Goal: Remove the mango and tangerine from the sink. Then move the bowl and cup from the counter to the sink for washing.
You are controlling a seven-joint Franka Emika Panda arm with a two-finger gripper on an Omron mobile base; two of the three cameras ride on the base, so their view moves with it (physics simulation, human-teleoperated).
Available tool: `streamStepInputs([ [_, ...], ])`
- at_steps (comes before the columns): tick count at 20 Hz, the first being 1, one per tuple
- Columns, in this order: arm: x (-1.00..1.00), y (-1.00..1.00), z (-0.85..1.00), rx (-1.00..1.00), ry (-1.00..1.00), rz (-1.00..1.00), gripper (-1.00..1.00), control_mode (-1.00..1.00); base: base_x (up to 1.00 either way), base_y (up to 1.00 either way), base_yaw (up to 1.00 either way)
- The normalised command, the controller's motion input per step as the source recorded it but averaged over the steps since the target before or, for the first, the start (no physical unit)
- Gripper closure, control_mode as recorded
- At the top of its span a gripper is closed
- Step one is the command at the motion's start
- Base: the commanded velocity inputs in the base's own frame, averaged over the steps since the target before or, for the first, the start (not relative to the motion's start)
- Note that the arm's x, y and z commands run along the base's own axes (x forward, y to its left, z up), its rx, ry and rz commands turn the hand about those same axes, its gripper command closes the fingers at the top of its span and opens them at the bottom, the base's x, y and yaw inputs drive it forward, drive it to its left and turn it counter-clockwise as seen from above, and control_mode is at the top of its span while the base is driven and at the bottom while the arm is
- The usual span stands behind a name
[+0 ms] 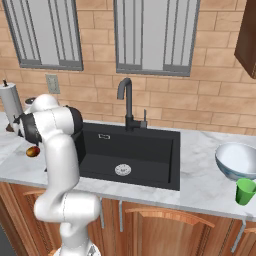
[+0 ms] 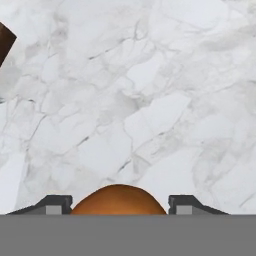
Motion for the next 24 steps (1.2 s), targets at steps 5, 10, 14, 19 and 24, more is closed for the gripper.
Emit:
streamStepInputs([
  [5, 0.09, 0.02, -0.17, -0.01, 0.05, 0.0, 1.0, -1.0, 0.0, 0.0, 0.0],
  [10, 0.12, 0.0, -0.13, 0.0, 0.04, 0.0, 1.0, -1.0, 0.0, 0.0, 0.0],
  [14, 0.1, 0.01, -0.15, 0.0, 0.02, 0.0, 1.0, -1.0, 0.0, 0.0, 0.0],
  [19, 0.07, 0.05, -0.15, 0.0, 0.01, 0.0, 1.0, -1.0, 0.0, 0.0, 0.0],
  [24, 0.02, 0.06, -0.17, -0.01, 0.02, -0.01, 1.0, -1.0, 0.0, 0.0, 0.0],
])
